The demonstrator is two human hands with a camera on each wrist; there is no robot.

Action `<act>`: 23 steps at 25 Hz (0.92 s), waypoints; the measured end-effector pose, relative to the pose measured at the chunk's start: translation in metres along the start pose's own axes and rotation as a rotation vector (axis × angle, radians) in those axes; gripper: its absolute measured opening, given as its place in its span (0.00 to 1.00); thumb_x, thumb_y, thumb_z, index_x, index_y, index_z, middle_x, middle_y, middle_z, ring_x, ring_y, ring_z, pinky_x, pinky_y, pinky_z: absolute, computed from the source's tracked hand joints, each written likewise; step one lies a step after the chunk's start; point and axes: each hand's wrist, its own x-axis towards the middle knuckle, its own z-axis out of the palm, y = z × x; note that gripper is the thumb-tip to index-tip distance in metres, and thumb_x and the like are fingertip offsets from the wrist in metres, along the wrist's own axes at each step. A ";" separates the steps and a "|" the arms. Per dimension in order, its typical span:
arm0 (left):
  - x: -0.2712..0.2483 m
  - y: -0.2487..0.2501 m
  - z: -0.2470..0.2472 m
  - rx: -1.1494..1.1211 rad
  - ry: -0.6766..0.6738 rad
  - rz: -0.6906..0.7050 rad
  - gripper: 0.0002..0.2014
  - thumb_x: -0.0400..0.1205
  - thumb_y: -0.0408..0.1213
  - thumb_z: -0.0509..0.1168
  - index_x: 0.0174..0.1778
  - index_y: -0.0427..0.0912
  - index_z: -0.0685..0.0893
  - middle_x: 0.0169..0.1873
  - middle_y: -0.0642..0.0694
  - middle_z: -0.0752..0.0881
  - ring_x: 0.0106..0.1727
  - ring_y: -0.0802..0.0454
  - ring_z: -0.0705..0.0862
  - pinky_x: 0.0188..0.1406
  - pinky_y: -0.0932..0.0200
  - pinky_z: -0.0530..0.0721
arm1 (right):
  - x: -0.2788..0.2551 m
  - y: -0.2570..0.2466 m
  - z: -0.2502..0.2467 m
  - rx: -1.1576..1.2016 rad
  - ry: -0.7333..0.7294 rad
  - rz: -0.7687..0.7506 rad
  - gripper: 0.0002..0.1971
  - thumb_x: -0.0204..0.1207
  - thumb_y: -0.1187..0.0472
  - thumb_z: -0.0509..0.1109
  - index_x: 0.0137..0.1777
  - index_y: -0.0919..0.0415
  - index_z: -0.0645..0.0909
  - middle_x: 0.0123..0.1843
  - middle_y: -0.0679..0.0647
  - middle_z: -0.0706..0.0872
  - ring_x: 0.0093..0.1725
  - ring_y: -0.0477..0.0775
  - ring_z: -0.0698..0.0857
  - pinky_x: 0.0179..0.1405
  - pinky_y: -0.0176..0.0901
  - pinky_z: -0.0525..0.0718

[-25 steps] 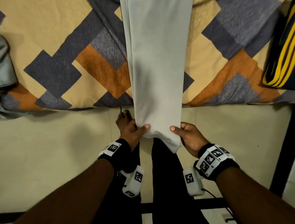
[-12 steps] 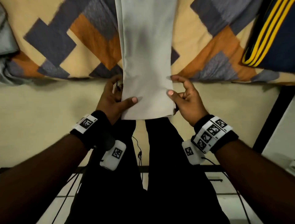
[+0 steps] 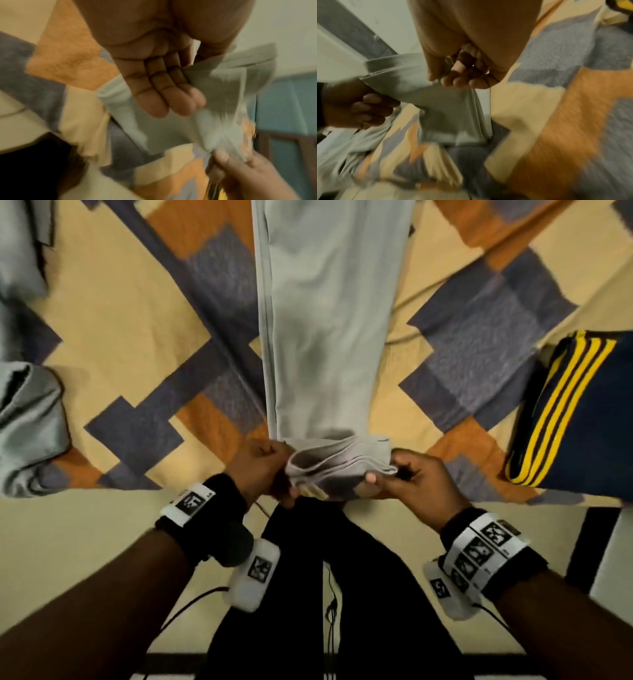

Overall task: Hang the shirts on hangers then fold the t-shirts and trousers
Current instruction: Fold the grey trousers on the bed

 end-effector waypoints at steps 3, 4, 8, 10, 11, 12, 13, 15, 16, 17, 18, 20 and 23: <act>0.000 -0.040 -0.002 0.961 -0.365 -0.159 0.11 0.81 0.44 0.66 0.35 0.46 0.88 0.21 0.56 0.82 0.24 0.58 0.81 0.27 0.67 0.77 | -0.020 0.030 0.011 -0.357 -0.626 0.208 0.14 0.68 0.44 0.78 0.45 0.53 0.88 0.39 0.45 0.85 0.39 0.34 0.79 0.42 0.47 0.78; 0.008 -0.044 -0.005 1.103 -0.345 -0.136 0.11 0.80 0.49 0.66 0.40 0.48 0.89 0.27 0.57 0.83 0.32 0.58 0.82 0.33 0.66 0.77 | -0.013 0.031 0.009 -0.398 -0.703 0.247 0.14 0.69 0.46 0.78 0.53 0.49 0.89 0.45 0.39 0.87 0.43 0.32 0.81 0.50 0.44 0.81; 0.065 0.005 -0.029 0.750 0.308 0.145 0.10 0.81 0.45 0.67 0.48 0.43 0.87 0.35 0.49 0.84 0.41 0.48 0.85 0.45 0.57 0.82 | 0.065 -0.002 -0.013 -0.260 -0.112 0.037 0.14 0.71 0.45 0.73 0.35 0.56 0.85 0.34 0.53 0.88 0.37 0.51 0.86 0.43 0.56 0.85; 0.093 0.061 -0.037 0.608 0.534 0.296 0.10 0.79 0.45 0.69 0.54 0.47 0.85 0.40 0.50 0.84 0.42 0.53 0.83 0.46 0.62 0.80 | 0.127 -0.043 -0.027 -0.306 0.015 -0.094 0.14 0.75 0.51 0.73 0.32 0.58 0.83 0.32 0.56 0.86 0.35 0.55 0.84 0.39 0.51 0.82; 0.105 0.093 -0.042 0.564 0.598 0.357 0.13 0.78 0.45 0.70 0.57 0.48 0.84 0.42 0.51 0.84 0.42 0.55 0.82 0.45 0.65 0.79 | 0.160 -0.069 -0.037 -0.349 0.027 -0.160 0.13 0.76 0.54 0.74 0.34 0.61 0.85 0.33 0.57 0.86 0.36 0.56 0.84 0.39 0.49 0.82; 0.117 0.122 -0.046 0.513 0.631 0.390 0.15 0.77 0.46 0.72 0.59 0.49 0.83 0.44 0.51 0.84 0.44 0.55 0.83 0.46 0.66 0.79 | 0.187 -0.096 -0.048 -0.396 0.033 -0.211 0.12 0.76 0.55 0.74 0.36 0.62 0.85 0.34 0.57 0.87 0.38 0.56 0.84 0.41 0.47 0.81; 0.131 0.150 -0.053 0.427 0.643 0.399 0.17 0.76 0.47 0.73 0.58 0.49 0.83 0.45 0.50 0.84 0.45 0.52 0.84 0.48 0.64 0.81 | 0.212 -0.125 -0.060 -0.460 0.031 -0.253 0.10 0.77 0.56 0.73 0.37 0.62 0.85 0.35 0.55 0.87 0.40 0.55 0.84 0.42 0.46 0.81; 0.157 0.184 -0.065 0.222 0.603 0.335 0.14 0.71 0.49 0.76 0.49 0.51 0.84 0.44 0.45 0.87 0.48 0.44 0.87 0.54 0.51 0.87 | 0.251 -0.169 -0.080 -0.606 -0.013 -0.291 0.08 0.76 0.57 0.73 0.37 0.56 0.83 0.36 0.49 0.84 0.43 0.53 0.84 0.45 0.45 0.80; 0.168 0.192 -0.069 0.159 0.573 0.304 0.14 0.68 0.50 0.78 0.44 0.51 0.83 0.43 0.43 0.88 0.48 0.41 0.88 0.54 0.47 0.87 | 0.268 -0.186 -0.088 -0.680 -0.037 -0.308 0.07 0.76 0.57 0.72 0.36 0.53 0.82 0.35 0.47 0.83 0.44 0.53 0.83 0.44 0.45 0.79; 0.177 0.192 -0.068 0.163 0.553 0.292 0.15 0.66 0.50 0.79 0.41 0.50 0.83 0.40 0.43 0.87 0.47 0.40 0.88 0.53 0.47 0.87 | 0.280 -0.197 -0.094 -0.751 -0.065 -0.317 0.07 0.76 0.58 0.72 0.36 0.52 0.81 0.35 0.46 0.82 0.44 0.54 0.83 0.43 0.44 0.78; 0.185 0.193 -0.069 0.208 0.554 0.305 0.15 0.66 0.49 0.80 0.40 0.50 0.82 0.38 0.45 0.86 0.46 0.42 0.87 0.52 0.51 0.86 | 0.297 -0.208 -0.100 -0.839 -0.097 -0.342 0.06 0.75 0.60 0.72 0.37 0.53 0.81 0.35 0.46 0.81 0.45 0.55 0.83 0.42 0.44 0.77; 0.198 0.191 -0.068 0.238 0.586 0.347 0.14 0.68 0.43 0.80 0.39 0.48 0.81 0.32 0.52 0.82 0.40 0.49 0.82 0.45 0.59 0.81 | 0.329 -0.230 -0.113 -1.035 -0.141 -0.387 0.03 0.76 0.62 0.70 0.42 0.59 0.84 0.41 0.52 0.84 0.49 0.60 0.83 0.45 0.46 0.77; 0.212 0.192 -0.074 0.158 0.576 0.381 0.16 0.68 0.36 0.81 0.31 0.47 0.76 0.27 0.52 0.78 0.31 0.55 0.76 0.36 0.62 0.74 | 0.380 -0.272 -0.126 -1.278 -0.089 -0.452 0.09 0.78 0.62 0.65 0.55 0.59 0.84 0.56 0.60 0.80 0.55 0.66 0.81 0.54 0.54 0.79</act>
